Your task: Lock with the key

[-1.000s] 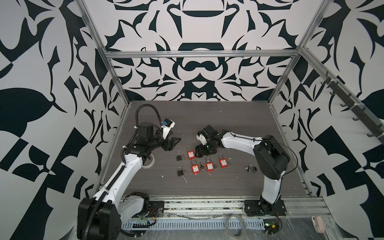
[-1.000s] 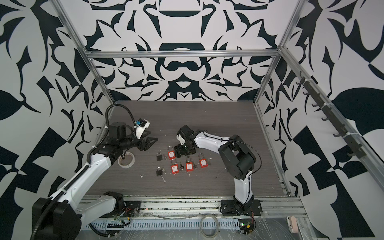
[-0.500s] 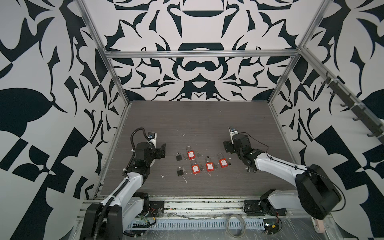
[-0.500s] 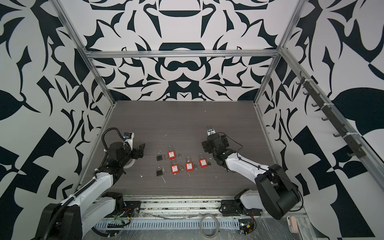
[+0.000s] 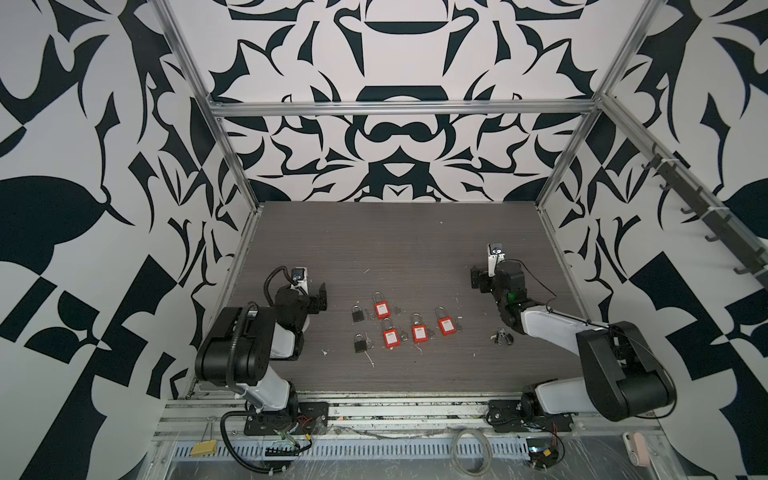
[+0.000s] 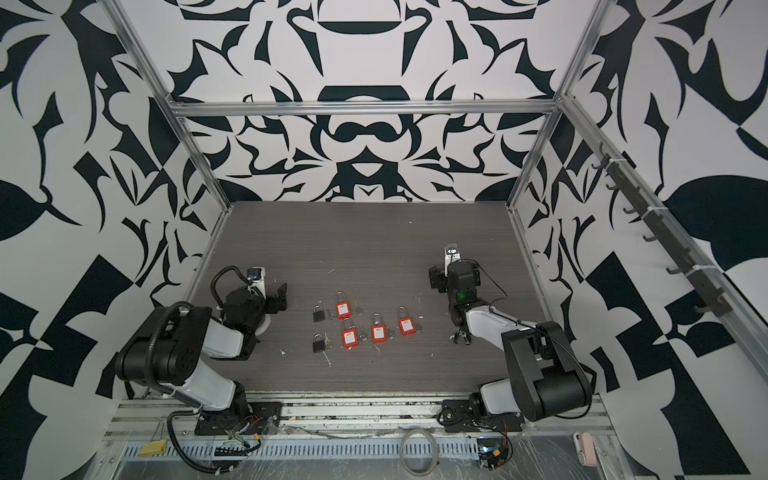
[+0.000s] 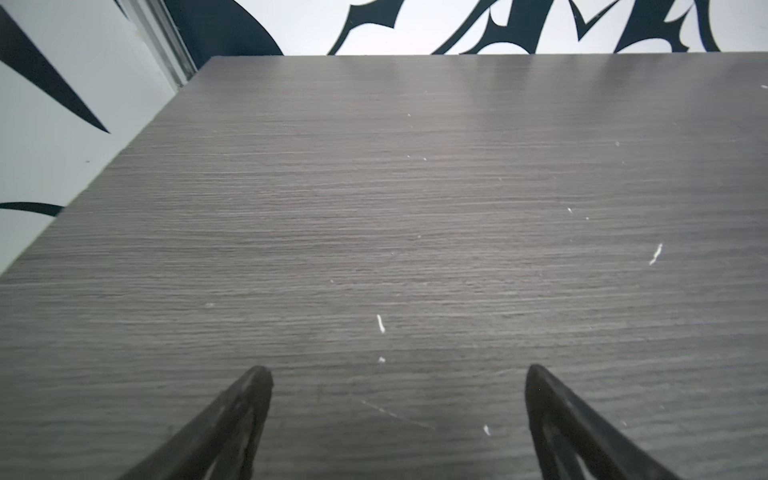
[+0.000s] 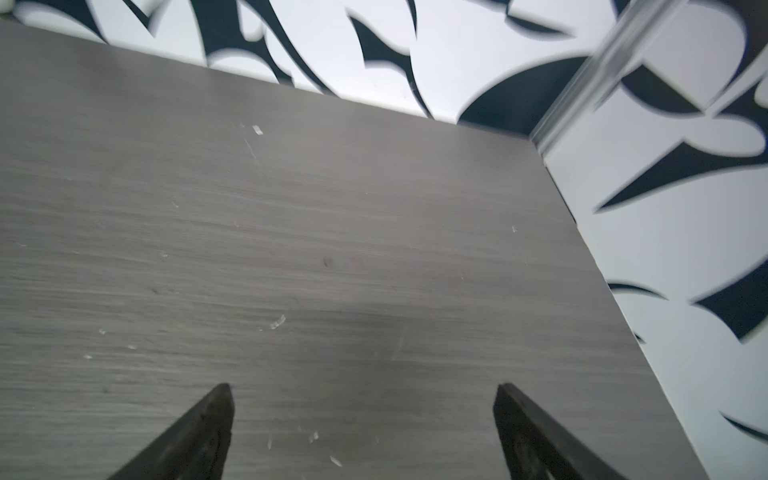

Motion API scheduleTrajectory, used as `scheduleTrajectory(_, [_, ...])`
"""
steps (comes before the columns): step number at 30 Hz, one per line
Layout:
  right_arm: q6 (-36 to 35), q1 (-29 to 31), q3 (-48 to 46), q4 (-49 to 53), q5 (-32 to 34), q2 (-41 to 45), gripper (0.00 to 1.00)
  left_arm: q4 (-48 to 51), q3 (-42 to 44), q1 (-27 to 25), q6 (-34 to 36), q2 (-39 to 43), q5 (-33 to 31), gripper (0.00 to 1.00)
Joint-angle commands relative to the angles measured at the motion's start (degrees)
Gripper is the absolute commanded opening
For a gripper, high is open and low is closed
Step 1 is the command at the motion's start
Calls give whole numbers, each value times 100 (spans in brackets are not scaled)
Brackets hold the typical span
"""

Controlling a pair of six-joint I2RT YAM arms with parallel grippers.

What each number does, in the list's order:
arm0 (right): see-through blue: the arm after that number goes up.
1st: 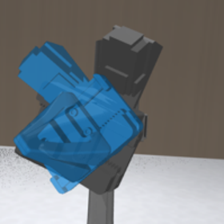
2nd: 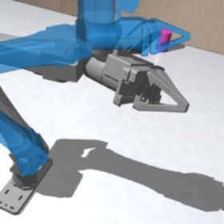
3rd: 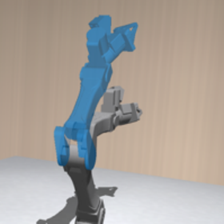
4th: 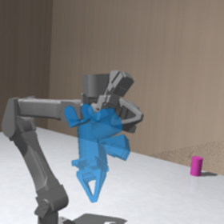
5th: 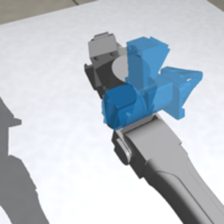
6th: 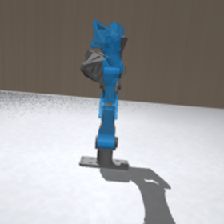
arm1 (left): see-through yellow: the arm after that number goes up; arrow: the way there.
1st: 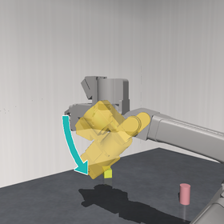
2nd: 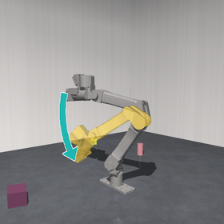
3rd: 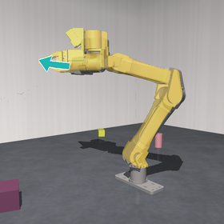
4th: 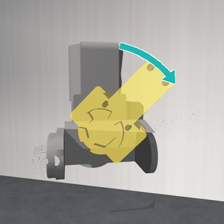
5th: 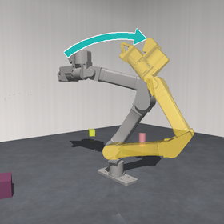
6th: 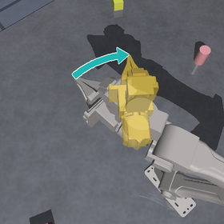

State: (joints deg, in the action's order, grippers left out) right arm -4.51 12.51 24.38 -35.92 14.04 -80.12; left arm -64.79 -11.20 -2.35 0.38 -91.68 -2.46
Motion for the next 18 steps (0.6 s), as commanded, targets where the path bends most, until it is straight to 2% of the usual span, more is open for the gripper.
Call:
scheduleTrajectory(1, [-217,-93,-618,-1785,-168,-438,100,-482,-91,76,-62,228,241,100])
scheduleTrajectory(2, [-21,-251,-624,-1703,-189,-452,100,-360,-165,72,-96,223,183,99])
scheduleTrajectory(3, [-12,-449,-758,-2064,-858,-631,100,-373,-198,75,-119,188,93,99])
scheduleTrajectory(4, [-70,-482,-804,-2566,-1004,-947,99,-400,-228,73,-139,141,24,99])
scheduleTrajectory(5, [-27,-480,-716,-2448,-759,-1024,100,-348,-284,74,-166,115,-86,99])
scheduleTrajectory(6, [112,-522,-504,-1732,-704,-851,100,-140,-365,72,-199,144,-165,99])
scheduleTrajectory(9, [315,-566,-476,-1850,-108,-938,100,743,-762,77,-274,229,-201,99])
scheduleTrajectory(11, [355,-563,-463,-1723,-81,-869,100,1243,-1001,62,-194,251,-181,99])
scheduleTrajectory(14, [311,-565,-453,-1757,-119,-906,100,991,-903,64,-80,217,185,99])
scheduleTrajectory(15, [311,-565,-443,-1725,-134,-902,100,1037,-958,64,31,196,389,99])
scheduleTrajectory(18, [315,-566,-444,-1751,-124,-909,100,1462,-1073,65,15,278,474,99])
